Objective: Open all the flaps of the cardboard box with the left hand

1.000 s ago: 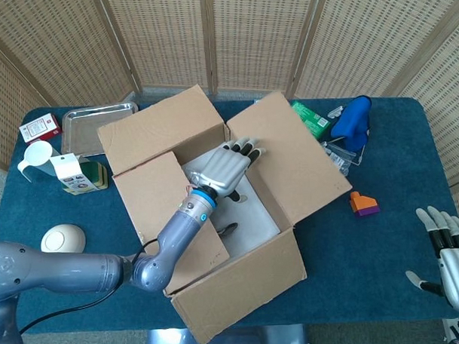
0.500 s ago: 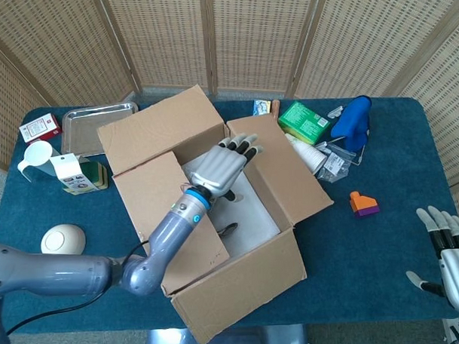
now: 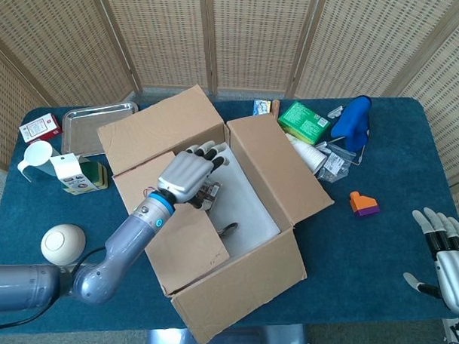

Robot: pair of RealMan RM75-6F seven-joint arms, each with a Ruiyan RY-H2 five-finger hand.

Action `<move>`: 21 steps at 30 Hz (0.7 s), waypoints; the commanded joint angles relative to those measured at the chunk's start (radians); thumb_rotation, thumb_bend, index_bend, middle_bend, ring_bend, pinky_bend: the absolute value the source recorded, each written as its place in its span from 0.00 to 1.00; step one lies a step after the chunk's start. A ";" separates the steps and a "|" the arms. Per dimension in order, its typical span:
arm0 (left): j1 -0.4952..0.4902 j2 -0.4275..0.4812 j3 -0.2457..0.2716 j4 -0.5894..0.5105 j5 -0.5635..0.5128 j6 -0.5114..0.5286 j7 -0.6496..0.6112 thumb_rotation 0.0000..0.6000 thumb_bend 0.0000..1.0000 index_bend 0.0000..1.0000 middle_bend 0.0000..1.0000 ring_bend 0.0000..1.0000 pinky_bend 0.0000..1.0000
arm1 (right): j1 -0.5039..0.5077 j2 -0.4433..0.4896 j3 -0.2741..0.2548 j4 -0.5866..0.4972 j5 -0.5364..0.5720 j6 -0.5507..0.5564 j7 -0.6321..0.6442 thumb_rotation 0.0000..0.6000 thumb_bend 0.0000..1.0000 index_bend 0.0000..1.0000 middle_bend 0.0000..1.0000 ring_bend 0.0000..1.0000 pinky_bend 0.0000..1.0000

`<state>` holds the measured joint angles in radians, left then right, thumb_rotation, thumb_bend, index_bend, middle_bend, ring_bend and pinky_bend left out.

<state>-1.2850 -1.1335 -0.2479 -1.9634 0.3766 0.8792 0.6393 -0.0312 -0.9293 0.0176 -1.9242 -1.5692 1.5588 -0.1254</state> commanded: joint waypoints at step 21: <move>-0.080 -0.032 0.070 -0.034 -0.132 0.070 0.008 1.00 0.00 0.51 0.42 0.29 0.33 | -0.002 -0.004 -0.002 -0.002 -0.006 0.003 -0.010 1.00 0.00 0.00 0.00 0.00 0.00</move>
<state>-1.3587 -1.1571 -0.1747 -1.9929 0.2586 0.9337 0.6510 -0.0328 -0.9330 0.0158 -1.9265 -1.5756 1.5615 -0.1354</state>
